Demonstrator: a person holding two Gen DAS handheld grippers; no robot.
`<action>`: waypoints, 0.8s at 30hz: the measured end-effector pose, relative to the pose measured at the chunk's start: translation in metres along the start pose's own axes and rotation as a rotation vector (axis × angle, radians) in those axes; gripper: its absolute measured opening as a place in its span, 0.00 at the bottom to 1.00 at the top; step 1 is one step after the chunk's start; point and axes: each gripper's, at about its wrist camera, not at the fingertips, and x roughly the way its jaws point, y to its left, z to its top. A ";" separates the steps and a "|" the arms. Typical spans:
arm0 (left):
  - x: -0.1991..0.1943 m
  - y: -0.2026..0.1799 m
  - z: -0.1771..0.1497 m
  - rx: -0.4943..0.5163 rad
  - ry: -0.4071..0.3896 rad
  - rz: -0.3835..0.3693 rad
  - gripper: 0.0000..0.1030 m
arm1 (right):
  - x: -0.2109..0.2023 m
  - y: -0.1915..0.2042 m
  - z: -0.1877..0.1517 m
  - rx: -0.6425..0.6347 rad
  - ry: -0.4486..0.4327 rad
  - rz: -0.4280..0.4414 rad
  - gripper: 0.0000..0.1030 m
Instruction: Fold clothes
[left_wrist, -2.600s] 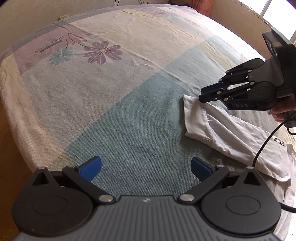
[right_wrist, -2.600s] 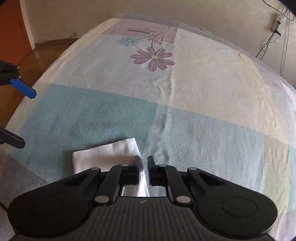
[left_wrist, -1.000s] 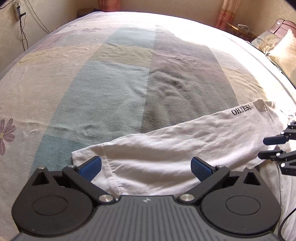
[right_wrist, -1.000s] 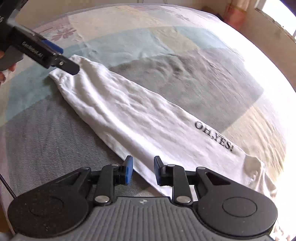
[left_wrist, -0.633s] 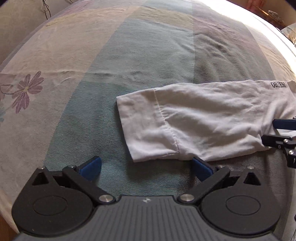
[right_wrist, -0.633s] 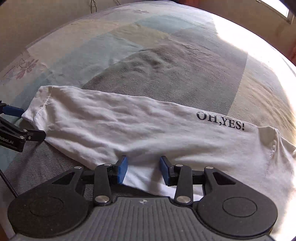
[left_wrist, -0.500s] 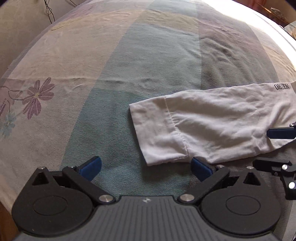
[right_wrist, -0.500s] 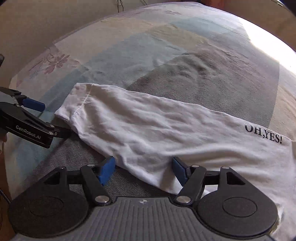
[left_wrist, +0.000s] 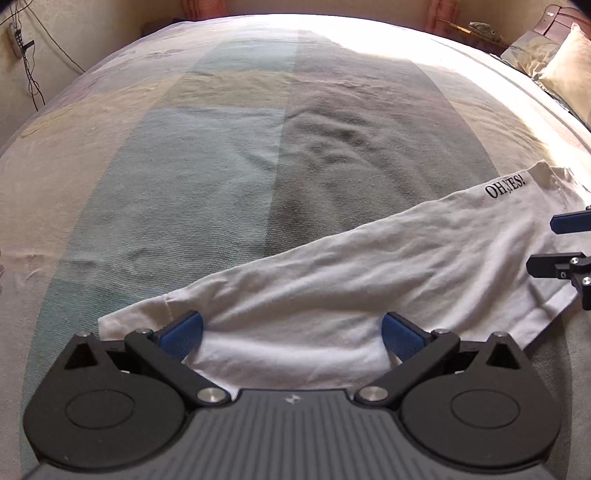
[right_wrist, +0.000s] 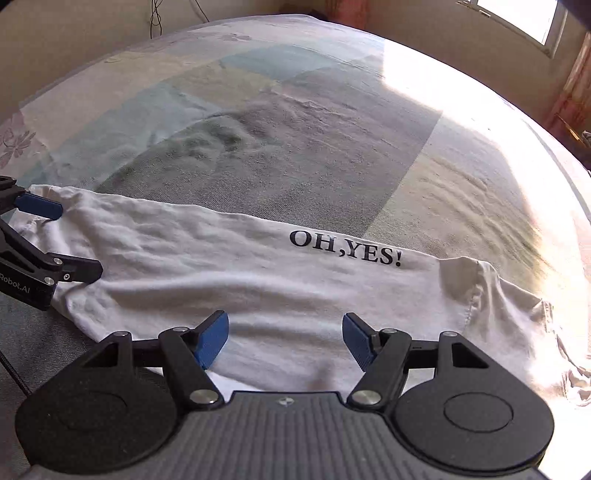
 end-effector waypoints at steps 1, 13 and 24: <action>-0.002 0.008 -0.001 -0.015 -0.005 -0.003 0.99 | 0.001 -0.001 0.000 0.003 -0.001 0.007 0.72; 0.002 -0.025 0.010 0.130 0.064 0.039 1.00 | -0.029 0.022 -0.020 -0.022 0.014 0.128 0.79; -0.010 -0.081 0.045 0.211 0.014 0.004 0.99 | -0.048 -0.052 -0.068 0.129 0.047 0.044 0.89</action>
